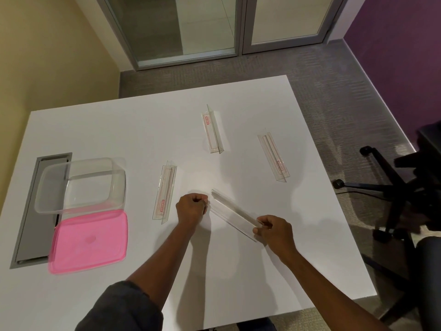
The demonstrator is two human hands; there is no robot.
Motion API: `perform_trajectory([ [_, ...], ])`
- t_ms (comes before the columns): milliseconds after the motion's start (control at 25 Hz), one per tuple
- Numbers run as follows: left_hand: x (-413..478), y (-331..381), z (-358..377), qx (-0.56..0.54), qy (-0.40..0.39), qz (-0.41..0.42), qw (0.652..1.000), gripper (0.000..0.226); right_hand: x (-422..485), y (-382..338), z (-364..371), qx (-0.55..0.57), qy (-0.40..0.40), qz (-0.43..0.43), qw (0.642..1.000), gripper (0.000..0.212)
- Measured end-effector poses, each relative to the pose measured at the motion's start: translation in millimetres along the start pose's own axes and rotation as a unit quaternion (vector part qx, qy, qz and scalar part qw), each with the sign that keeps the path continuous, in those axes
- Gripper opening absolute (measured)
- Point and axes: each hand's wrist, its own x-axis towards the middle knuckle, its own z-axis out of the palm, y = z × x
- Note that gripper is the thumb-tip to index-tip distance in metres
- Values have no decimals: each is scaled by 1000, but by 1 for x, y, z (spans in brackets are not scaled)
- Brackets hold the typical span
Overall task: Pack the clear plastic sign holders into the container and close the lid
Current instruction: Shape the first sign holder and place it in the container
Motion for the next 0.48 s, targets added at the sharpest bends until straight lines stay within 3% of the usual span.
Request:
perform_trajectory([
  [120, 5, -2, 3, 26, 6, -8, 1000, 19, 0, 7, 8, -48, 8, -27, 998, 31],
  [480, -4, -13, 19, 43, 8, 0, 999, 24, -11, 25, 28, -137, 51, -131, 981, 29],
])
